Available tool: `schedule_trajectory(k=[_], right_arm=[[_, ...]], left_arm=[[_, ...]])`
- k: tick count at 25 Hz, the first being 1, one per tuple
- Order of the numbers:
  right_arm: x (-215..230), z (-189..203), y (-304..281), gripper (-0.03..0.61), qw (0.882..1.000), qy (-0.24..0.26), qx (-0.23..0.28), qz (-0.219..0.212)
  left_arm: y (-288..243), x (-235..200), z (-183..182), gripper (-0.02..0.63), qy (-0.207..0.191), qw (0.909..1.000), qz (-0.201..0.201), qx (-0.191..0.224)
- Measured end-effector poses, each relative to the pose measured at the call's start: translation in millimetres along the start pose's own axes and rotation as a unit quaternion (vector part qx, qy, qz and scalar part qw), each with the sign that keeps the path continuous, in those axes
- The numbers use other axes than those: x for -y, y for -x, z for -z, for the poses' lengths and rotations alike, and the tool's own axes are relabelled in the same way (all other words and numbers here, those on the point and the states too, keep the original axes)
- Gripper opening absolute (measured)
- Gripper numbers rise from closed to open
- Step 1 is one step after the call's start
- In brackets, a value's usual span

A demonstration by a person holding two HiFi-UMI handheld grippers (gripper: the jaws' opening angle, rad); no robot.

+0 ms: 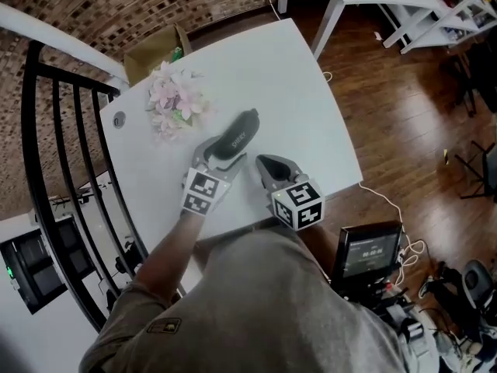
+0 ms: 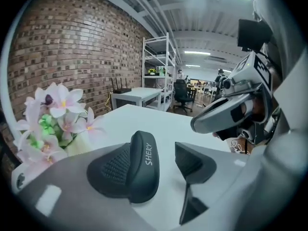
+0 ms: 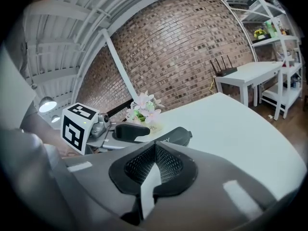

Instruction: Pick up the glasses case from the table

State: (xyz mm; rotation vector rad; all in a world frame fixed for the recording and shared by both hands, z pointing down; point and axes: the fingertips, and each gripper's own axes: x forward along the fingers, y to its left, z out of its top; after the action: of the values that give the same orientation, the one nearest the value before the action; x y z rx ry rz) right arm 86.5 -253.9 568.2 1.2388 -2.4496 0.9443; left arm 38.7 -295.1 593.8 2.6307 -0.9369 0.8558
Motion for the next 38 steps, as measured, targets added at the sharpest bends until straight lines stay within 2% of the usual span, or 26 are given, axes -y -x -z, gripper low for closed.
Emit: schedule_trajectory(k=[10,21,30,38], right_arm=[[32.5,4.0,-6.9,0.011,1.0,-0.023,-0.01,0.01],[49.0,4.3,-2.7,0.011,0.999,-0.033,-0.013,0.011],[58.4,3.5,4.9,0.011,0.999,-0.036,-0.008,0.019],[54.3,0.2,8.0,0.011,0.999,-0.033,-0.008,0.016]], left_arm=[[-50.3,-14.5,18.3,0.373,-0.04,0.9951,0.008,-0.09],[-80.7,-13.5,47.3,0.388,-0.053,0.984,0.032,-0.167],[-84.0,-22.3,50.8,0.374,-0.044,0.9827,0.017,-0.179],[-75.5,-16.3,44.9,0.371,-0.004,0.9881,0.021,-0.153]])
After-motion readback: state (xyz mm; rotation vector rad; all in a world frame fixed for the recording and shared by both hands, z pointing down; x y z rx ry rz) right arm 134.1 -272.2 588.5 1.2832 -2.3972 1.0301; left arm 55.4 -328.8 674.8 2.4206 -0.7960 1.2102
